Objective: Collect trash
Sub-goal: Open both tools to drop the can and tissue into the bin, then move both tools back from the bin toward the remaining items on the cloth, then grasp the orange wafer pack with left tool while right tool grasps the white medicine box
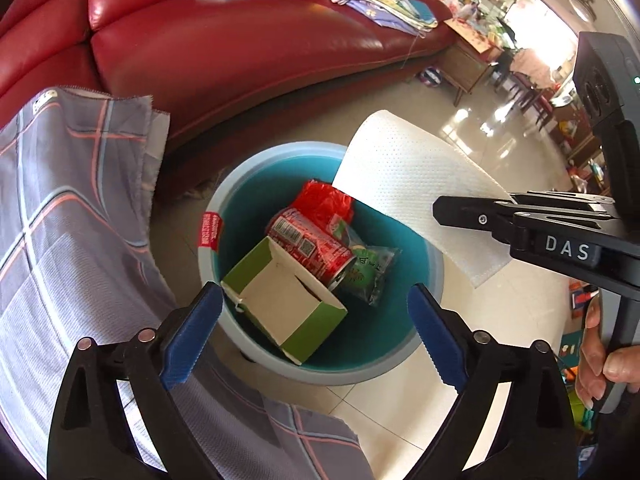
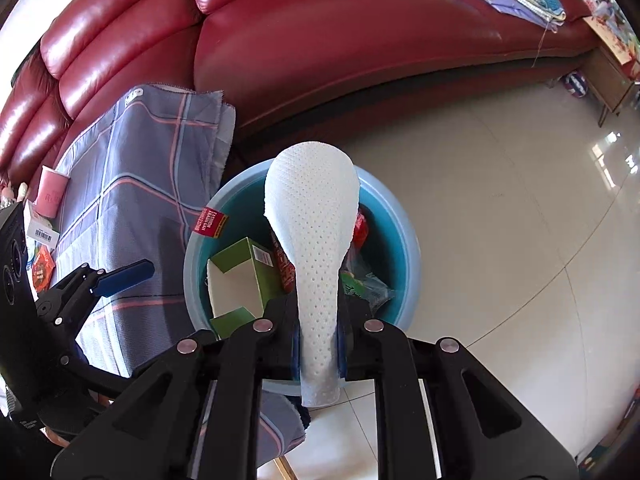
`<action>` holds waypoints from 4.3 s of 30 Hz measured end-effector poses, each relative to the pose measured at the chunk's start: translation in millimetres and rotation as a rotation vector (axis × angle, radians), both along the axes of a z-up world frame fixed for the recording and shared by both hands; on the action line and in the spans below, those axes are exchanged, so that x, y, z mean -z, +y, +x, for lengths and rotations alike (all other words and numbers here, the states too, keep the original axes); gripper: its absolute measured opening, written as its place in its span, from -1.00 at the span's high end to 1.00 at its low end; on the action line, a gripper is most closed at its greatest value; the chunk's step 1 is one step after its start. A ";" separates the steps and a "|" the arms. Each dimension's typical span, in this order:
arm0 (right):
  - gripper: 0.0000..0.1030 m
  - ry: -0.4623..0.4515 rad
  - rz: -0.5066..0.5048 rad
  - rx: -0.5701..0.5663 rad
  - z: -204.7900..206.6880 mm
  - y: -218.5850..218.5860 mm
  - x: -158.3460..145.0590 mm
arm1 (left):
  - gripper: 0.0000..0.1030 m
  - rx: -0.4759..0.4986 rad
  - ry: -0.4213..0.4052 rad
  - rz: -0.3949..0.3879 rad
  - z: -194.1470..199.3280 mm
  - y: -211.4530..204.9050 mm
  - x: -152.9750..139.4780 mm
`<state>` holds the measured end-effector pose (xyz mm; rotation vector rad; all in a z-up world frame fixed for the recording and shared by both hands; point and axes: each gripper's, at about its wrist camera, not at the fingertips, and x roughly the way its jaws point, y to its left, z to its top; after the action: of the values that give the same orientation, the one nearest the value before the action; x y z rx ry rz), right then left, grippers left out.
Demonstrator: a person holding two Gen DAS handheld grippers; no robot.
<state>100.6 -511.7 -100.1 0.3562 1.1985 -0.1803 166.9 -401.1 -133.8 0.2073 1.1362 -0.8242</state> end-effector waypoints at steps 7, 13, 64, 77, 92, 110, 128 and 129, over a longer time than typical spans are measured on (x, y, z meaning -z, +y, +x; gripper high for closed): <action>0.06 0.008 -0.004 -0.038 6.5 18.8 -1.4 | -0.88 -0.031 -0.001 -0.014 2.0 19.1 -6.7; -0.38 0.011 0.014 -0.045 10.3 29.1 -5.5 | -0.89 -0.052 -0.001 -0.026 2.4 35.6 -10.6; -0.75 0.029 -0.105 -0.292 44.3 237.0 -72.3 | -0.92 -0.373 -0.073 -0.120 -8.2 276.5 -66.5; -0.75 0.045 -0.096 -0.396 73.5 307.5 -61.6 | -0.92 -0.503 -0.090 -0.027 6.6 388.3 -47.4; -0.75 0.089 -0.077 -0.454 113.1 347.3 -33.3 | -0.92 -0.412 -0.093 0.090 46.3 396.0 -10.9; -0.75 0.066 -0.085 -0.554 153.7 384.1 -35.7 | 0.90 -0.403 -0.057 0.009 46.0 404.9 -9.0; -0.27 -0.018 -0.153 -0.796 217.9 477.9 -21.7 | -0.48 -0.581 -0.063 -0.050 48.0 458.7 -27.5; -0.05 -0.014 -0.158 -0.800 216.9 478.8 -19.0 | -0.50 -0.590 -0.059 -0.056 50.2 458.1 -26.1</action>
<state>317.5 -33.0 -81.1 -0.2721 1.2208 0.4195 217.1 57.0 -107.7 -0.1484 1.0394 -0.3218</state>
